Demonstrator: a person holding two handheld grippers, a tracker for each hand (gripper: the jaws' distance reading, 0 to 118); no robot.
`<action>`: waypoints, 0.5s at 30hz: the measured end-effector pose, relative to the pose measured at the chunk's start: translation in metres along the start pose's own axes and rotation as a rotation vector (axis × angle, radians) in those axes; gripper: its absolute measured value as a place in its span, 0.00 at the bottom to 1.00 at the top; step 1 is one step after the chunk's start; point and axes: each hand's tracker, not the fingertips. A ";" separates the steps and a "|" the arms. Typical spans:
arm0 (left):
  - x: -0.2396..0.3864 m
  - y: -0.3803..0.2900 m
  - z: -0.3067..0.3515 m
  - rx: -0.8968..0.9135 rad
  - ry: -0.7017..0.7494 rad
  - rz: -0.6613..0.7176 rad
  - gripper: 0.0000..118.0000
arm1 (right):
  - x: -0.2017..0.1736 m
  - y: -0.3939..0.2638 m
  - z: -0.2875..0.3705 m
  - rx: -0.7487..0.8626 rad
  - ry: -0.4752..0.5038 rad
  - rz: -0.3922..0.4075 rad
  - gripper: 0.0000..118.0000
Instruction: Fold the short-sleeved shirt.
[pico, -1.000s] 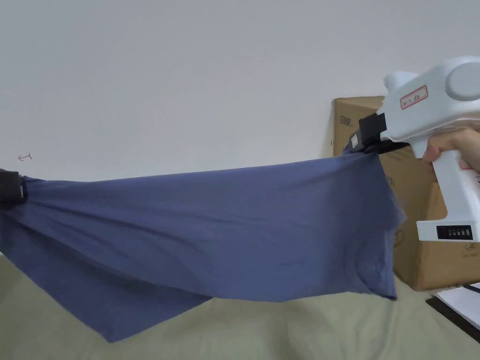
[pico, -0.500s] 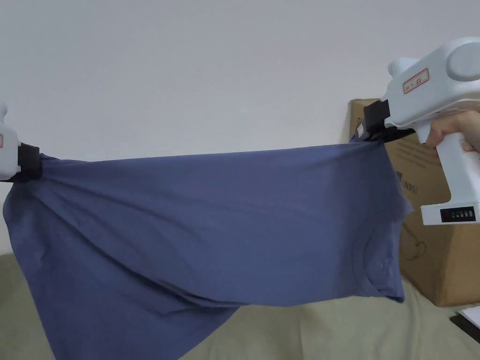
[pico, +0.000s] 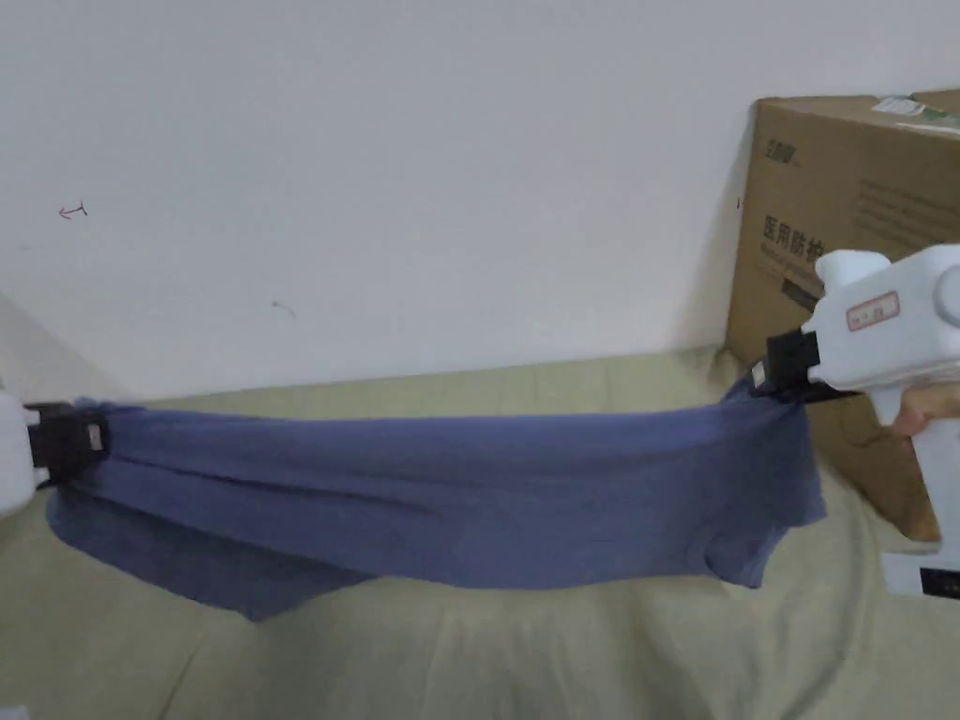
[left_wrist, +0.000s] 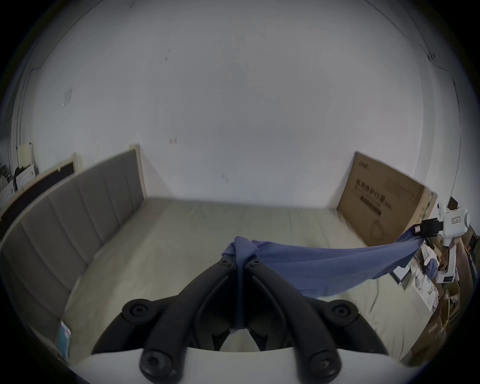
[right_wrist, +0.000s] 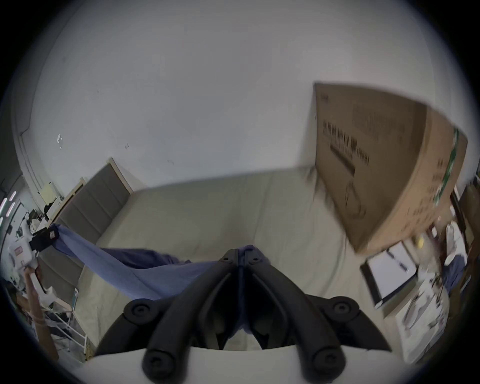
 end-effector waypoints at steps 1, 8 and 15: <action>-0.001 -0.027 -0.003 -0.052 0.024 -0.001 0.02 | 0.003 -0.024 -0.011 -0.033 -0.001 -0.013 0.02; -0.021 -0.216 -0.007 -0.383 0.057 0.019 0.02 | 0.024 -0.196 -0.065 -0.318 -0.015 -0.121 0.02; -0.051 -0.306 0.050 -0.512 0.063 0.131 0.02 | 0.047 -0.291 -0.027 -0.380 -0.031 -0.206 0.02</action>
